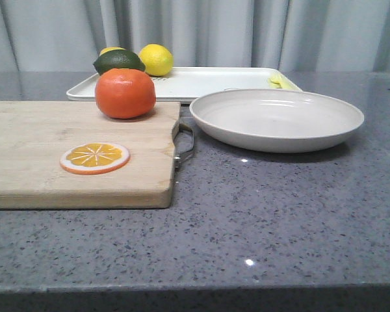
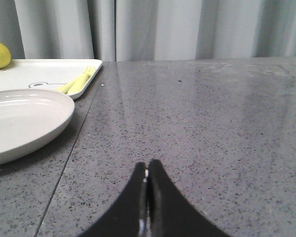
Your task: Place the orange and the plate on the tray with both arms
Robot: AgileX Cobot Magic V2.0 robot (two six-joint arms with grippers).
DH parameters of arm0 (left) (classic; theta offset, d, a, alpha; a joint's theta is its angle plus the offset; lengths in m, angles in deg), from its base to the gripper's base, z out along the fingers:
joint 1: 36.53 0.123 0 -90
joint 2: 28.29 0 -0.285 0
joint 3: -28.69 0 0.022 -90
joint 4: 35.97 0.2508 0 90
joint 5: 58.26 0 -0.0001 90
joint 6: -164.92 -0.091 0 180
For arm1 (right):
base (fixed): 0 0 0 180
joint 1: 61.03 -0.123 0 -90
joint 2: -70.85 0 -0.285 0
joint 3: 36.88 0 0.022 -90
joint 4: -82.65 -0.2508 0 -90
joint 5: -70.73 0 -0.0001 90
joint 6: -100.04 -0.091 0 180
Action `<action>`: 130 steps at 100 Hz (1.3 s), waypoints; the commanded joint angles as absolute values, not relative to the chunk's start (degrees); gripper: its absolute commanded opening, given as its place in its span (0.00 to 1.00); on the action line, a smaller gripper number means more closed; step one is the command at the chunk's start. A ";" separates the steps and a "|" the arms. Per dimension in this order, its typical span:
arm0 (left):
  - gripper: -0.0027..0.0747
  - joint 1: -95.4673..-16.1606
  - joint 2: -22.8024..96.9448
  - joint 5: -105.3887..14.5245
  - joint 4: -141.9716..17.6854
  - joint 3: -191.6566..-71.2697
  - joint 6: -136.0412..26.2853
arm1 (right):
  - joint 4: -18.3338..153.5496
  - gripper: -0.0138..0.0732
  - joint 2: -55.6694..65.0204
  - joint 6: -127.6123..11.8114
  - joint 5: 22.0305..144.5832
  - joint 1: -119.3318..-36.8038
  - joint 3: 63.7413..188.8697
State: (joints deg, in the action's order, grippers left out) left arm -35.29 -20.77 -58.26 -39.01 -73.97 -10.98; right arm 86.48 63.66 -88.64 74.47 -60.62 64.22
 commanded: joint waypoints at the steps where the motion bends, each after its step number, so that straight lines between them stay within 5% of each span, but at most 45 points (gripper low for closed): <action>1: 0.01 -35.21 -22.66 -63.30 -39.42 -73.94 -11.04 | 87.14 0.08 64.29 -88.48 70.06 -60.28 65.61; 83: 0.01 -35.21 2.60 -60.08 -38.00 -97.16 -11.04 | 87.14 0.08 39.33 -88.48 80.46 -60.28 89.37; 130: 0.01 -35.21 4.61 -60.52 -38.00 -97.60 -11.04 | 87.14 0.08 31.83 -88.48 78.18 -60.28 94.04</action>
State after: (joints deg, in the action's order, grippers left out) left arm -35.29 3.84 -55.97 -37.94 -96.03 -11.08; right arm 86.48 32.41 -88.64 83.02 -60.62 92.03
